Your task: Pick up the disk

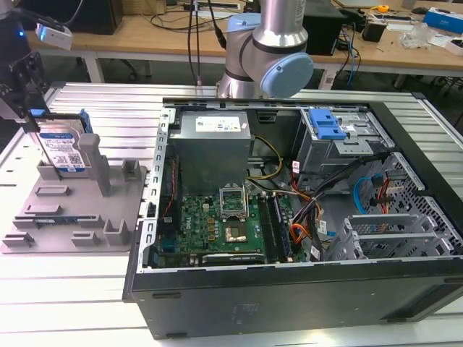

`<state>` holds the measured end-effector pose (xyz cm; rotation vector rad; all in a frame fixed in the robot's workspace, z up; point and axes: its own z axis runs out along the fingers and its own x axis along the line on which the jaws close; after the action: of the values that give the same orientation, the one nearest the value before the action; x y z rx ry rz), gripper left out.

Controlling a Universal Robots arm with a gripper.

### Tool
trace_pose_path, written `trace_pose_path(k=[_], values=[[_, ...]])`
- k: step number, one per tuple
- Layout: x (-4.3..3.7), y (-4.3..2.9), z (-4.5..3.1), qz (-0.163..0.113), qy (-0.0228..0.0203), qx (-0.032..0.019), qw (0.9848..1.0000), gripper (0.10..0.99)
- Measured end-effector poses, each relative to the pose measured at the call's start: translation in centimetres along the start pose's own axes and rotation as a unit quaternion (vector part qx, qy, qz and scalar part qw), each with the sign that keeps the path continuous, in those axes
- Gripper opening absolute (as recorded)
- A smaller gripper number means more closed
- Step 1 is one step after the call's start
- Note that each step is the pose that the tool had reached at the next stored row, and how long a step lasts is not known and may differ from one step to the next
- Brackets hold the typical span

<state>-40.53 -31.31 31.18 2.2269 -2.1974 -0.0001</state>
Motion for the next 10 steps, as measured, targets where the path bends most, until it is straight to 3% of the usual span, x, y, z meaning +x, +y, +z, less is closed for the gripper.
trace_pose_path(k=[10], values=[[-0.01, -0.01, 1.07, 0.0, 0.0, -0.0001, 1.0, 0.541]])
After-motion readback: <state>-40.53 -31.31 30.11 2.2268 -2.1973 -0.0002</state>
